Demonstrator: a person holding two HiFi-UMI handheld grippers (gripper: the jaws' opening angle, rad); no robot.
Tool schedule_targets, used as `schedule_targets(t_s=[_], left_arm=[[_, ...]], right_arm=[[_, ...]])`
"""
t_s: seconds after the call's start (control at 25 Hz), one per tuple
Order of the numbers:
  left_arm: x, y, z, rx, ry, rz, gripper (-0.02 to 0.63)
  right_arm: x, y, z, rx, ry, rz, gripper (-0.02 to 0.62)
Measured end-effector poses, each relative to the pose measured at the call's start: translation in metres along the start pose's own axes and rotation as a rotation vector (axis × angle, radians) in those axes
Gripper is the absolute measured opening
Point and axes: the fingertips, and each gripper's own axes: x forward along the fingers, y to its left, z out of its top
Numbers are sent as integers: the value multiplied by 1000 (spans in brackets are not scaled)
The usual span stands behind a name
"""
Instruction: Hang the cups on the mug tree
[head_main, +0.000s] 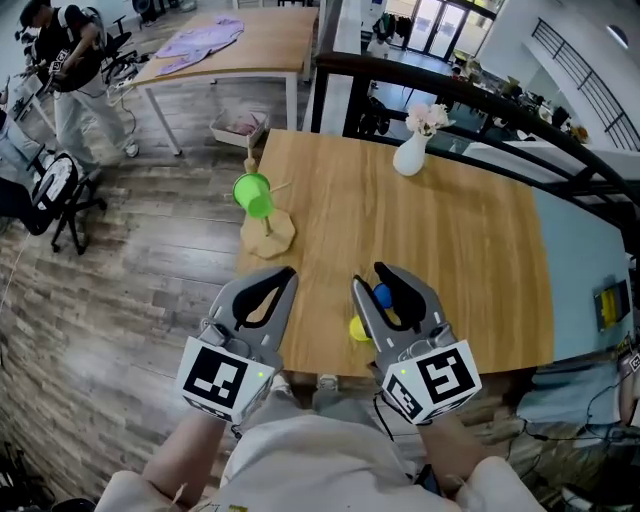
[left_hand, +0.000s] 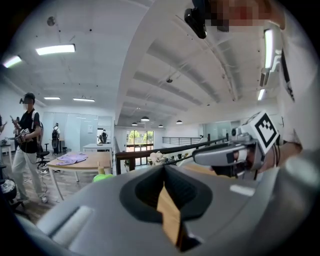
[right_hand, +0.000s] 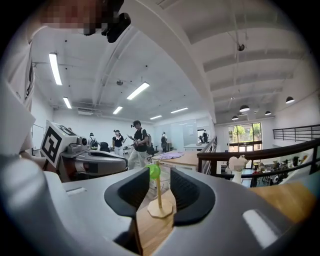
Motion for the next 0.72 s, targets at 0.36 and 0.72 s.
schedule_targets(t_s=[0.36, 0.72], left_arm=[[73, -36, -55, -5, 111, -88, 2], [99, -61, -106, -23, 220, -161, 2]], right_arm=[[-2, -60, -74, 56, 130, -29, 174], [-3, -75, -144, 117, 230, -56, 196]])
